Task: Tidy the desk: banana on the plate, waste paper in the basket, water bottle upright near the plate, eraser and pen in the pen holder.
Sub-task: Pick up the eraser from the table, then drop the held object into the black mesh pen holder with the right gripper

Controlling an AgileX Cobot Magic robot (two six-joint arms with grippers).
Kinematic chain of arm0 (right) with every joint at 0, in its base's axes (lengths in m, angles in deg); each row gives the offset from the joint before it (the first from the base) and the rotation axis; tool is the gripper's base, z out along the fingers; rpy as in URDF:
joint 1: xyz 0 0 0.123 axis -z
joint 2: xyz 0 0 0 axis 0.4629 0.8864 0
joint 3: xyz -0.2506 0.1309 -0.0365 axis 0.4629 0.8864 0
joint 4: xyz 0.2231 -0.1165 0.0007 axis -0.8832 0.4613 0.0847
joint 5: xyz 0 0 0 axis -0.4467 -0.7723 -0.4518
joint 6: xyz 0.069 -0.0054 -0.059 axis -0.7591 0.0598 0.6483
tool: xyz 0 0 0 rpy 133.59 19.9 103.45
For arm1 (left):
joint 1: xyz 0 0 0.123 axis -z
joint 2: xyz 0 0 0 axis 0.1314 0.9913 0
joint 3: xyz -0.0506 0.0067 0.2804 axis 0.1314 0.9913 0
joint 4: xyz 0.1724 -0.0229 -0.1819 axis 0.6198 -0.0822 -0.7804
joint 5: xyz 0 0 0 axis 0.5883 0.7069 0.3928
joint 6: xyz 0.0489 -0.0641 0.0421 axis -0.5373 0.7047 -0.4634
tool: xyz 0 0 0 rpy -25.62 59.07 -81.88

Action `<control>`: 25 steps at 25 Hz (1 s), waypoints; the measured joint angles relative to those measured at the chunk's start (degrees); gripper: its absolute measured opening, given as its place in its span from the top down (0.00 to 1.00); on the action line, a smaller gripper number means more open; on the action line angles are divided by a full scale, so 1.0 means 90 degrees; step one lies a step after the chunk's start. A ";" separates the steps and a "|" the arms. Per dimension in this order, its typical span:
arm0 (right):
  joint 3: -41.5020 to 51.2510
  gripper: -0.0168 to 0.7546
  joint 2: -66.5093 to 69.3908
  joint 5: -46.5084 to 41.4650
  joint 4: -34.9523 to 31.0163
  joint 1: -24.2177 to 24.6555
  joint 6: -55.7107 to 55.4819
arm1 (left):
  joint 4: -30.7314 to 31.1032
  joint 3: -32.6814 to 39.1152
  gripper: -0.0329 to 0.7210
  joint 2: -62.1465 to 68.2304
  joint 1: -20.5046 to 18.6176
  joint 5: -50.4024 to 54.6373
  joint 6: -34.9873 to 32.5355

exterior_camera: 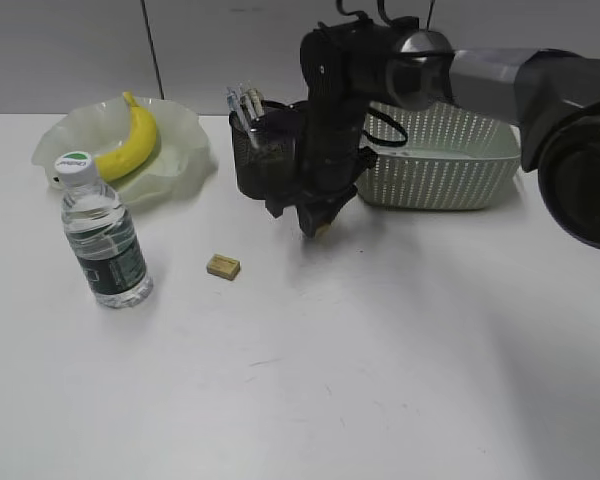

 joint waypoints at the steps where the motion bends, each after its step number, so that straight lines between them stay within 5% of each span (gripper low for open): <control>1: -0.0124 0.71 -0.0015 -0.0111 -0.0054 -0.0012 0.0033 | 0.0000 0.0000 0.56 0.0000 0.0000 0.0000 0.0000; 9: -0.0849 0.71 -0.0596 -0.0447 -0.0859 -0.0173 0.0525 | 0.0000 0.0000 0.56 0.0000 0.0000 0.0000 0.0000; 19: -0.1224 0.71 -0.0610 0.1839 -0.0862 -0.0092 0.0015 | 0.0000 0.0000 0.56 0.0000 0.0000 0.0000 0.0000; 25: -0.1224 0.71 -0.0286 0.2317 -0.0329 0.0057 -0.0174 | 0.0000 0.0000 0.56 0.0000 0.0000 0.0000 0.0000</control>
